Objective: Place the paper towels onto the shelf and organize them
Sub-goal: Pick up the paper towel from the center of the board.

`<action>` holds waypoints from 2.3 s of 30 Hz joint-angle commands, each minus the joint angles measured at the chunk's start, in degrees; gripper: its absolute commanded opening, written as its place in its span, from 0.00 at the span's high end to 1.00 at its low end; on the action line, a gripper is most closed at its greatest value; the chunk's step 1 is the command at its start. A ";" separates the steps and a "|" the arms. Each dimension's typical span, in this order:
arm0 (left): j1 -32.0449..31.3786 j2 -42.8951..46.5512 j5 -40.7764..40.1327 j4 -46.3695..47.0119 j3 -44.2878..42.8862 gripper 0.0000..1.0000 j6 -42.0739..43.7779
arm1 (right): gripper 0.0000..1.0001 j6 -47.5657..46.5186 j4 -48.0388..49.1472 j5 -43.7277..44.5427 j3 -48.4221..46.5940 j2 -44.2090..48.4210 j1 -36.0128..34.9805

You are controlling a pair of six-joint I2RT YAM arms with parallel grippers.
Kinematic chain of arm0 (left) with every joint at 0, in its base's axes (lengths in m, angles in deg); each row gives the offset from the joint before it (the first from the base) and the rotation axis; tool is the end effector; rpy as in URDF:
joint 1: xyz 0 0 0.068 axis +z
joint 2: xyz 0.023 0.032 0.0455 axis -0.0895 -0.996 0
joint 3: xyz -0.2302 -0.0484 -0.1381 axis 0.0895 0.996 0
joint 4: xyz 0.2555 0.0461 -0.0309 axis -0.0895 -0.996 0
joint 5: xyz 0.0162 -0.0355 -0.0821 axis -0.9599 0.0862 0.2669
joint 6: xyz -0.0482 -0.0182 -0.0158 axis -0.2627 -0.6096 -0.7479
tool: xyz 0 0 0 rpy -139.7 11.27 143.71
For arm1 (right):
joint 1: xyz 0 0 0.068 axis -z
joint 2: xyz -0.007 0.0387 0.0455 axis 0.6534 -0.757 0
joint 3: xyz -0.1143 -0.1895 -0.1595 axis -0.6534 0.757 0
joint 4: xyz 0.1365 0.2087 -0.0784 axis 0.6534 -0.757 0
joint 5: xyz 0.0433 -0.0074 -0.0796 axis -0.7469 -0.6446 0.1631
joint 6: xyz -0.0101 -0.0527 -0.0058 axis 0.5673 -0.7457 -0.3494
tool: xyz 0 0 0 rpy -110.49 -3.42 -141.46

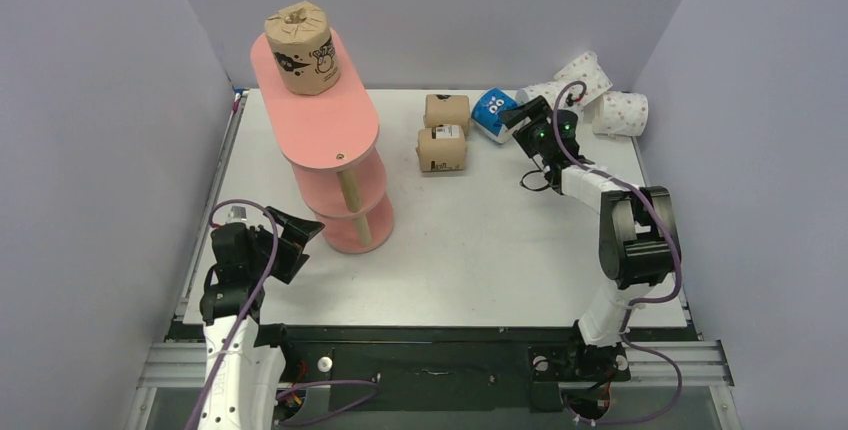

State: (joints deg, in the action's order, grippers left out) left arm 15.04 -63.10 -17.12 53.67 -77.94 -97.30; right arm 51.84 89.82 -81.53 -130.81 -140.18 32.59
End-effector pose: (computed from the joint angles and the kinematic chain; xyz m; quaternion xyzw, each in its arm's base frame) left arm 0.1309 0.0093 0.2216 -0.4096 0.7817 -0.3299 0.3351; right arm 0.4008 0.0654 0.2190 0.2857 0.7595 0.3893 0.4358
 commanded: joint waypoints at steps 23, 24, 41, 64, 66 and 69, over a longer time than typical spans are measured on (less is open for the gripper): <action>0.48 -1.41 -1.16 2.36 -0.52 0.00 0.66 | 0.28 0.20 -0.80 1.47 -16.28 -14.94 2.84; 0.47 -1.59 -1.26 2.44 -0.52 0.00 0.66 | 0.28 0.17 -0.84 1.51 -16.70 -15.16 2.80; 0.50 -3.16 -2.13 3.14 -0.29 0.00 1.14 | 0.33 0.79 0.47 -0.16 -21.39 -20.76 2.59; 0.55 -0.93 -1.93 1.04 -0.77 0.00 1.31 | 0.67 1.90 6.97 -0.28 -11.43 -10.07 2.41; 0.49 -0.10 -1.90 -0.21 -1.37 0.00 1.83 | 0.68 0.43 5.06 1.10 -8.74 -5.42 2.34; 0.53 1.34 -1.67 -1.40 -1.96 0.00 2.27 | 0.70 -2.18 -0.34 3.28 -4.16 1.89 1.65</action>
State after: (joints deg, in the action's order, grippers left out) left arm 15.07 -63.54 -19.13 53.27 -77.57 -96.80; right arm 53.19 90.21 -81.71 -137.96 -151.00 35.30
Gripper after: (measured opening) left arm 0.998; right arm 0.432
